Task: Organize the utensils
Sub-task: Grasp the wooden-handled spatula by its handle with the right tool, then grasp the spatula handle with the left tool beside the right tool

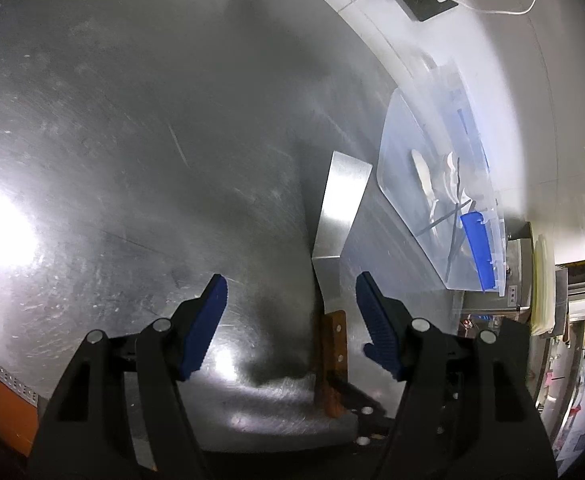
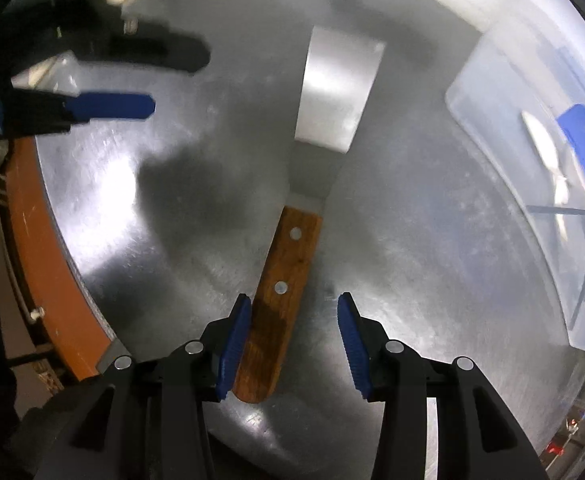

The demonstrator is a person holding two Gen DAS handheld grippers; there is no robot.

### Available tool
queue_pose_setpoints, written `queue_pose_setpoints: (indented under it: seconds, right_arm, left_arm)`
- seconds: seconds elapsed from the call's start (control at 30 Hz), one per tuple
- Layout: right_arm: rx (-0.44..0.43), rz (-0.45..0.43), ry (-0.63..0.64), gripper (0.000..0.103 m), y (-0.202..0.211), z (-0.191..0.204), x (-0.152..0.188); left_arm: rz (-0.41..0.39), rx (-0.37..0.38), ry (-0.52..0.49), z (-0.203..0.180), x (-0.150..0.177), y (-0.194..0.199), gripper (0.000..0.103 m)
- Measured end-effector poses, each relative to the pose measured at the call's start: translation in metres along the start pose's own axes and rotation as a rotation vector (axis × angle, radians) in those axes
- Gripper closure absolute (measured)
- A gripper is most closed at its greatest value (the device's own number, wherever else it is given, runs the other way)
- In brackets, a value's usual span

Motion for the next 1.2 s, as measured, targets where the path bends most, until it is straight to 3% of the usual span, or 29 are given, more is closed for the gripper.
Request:
queue_pose_setpoints:
  seconds: [0.07, 0.1, 0.17, 0.37, 0.5, 0.63, 0.77, 1.1, 1.2]
  right_arm:
    - [-0.004, 0.029, 0.005, 0.06, -0.01, 0.003, 0.003]
    - [-0.005, 0.015, 0.015, 0.068, -0.01, 0.003, 0.003]
    - [-0.007, 0.01, 0.024, 0.074, -0.009, 0.004, 0.003]
    - [-0.04, 0.017, -0.033, 0.077, -0.004, -0.017, 0.0]
    - [-0.166, 0.033, -0.1, 0.077, 0.007, -0.026, 0.001]
    - [-0.388, 0.067, -0.206, 0.077, 0.022, -0.037, 0.002]
    - [-0.509, 0.082, -0.252, 0.077, 0.033, -0.042, 0.005]
    - [-0.55, 0.116, -0.24, 0.077, 0.033, -0.029, -0.005]
    - [-0.547, 0.121, -0.222, 0.077, 0.035, -0.03, -0.008]
  left_arm:
    - [0.007, 0.006, 0.002, -0.002, 0.002, -0.003, 0.04]
    - [0.011, 0.009, 0.002, -0.003, 0.002, -0.004, 0.04]
    - [0.019, 0.016, 0.004, -0.004, 0.003, -0.007, 0.04]
    - [0.053, 0.049, 0.008, -0.012, 0.006, -0.021, 0.04]
    - [0.085, 0.083, 0.025, -0.016, 0.008, -0.031, 0.04]
    - [0.137, 0.141, 0.054, -0.025, 0.017, -0.047, 0.04]
    - [0.16, 0.19, 0.077, -0.034, 0.027, -0.056, 0.04]
    - [0.21, 0.208, 0.174, -0.032, 0.045, -0.074, 0.04]
    - [0.191, 0.185, 0.173, -0.032, 0.046, -0.077, 0.055]
Point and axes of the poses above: each gripper's, at about its wrist camera, not at the fingertips, and y roughly against the way its jaws point, z to its left, x to its underside, the point moved 6 cm from there along -y, roughly the way its jaws point, and after that the axes turned 2 degrees about -y, right-handed, at the moved point
